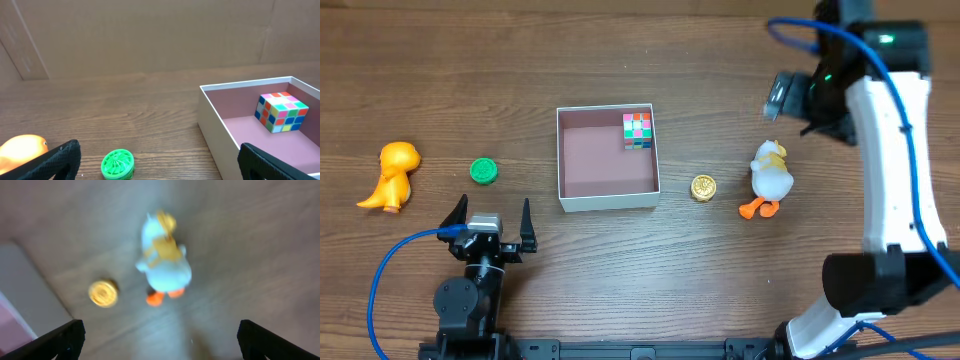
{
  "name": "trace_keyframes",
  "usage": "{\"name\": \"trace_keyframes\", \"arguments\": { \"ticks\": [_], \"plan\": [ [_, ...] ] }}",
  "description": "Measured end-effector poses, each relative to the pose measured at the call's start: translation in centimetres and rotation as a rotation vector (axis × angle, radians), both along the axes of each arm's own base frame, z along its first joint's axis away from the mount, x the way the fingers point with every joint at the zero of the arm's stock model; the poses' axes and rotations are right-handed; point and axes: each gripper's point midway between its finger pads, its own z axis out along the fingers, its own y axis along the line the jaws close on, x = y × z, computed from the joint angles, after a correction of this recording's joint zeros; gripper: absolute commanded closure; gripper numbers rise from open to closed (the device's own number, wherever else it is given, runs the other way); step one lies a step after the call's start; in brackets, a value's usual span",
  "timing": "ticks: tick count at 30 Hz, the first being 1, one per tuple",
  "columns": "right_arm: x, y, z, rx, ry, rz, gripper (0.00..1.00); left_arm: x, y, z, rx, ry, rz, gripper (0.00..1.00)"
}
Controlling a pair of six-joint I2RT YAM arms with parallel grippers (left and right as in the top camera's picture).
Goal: Pack container
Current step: 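Raise the right gripper and move it right over the white plush duck, then lower the right gripper and close it on the duck's head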
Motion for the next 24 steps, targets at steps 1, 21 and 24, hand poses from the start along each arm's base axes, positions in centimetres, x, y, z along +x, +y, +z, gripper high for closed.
{"name": "trace_keyframes", "arguments": {
  "ticks": [1, 21, 24],
  "plan": [
    [0.0, 0.1, -1.2, 0.005, 0.018, -0.004, 0.00, 0.0, 0.0, 0.0, 0.000, 0.000, 0.000, 0.00],
    [-2.5, 0.6, -13.6, 0.040, 0.176, 0.026, 0.00, 0.0, 0.0, 0.0, 0.000, 0.000, 0.000, 0.00],
    [-1.0, 0.7, -13.6, 0.040, 0.118, 0.091, 0.00, 0.0, 0.0, 0.0, 0.000, 0.000, 0.000, 0.00]
  ]
}}
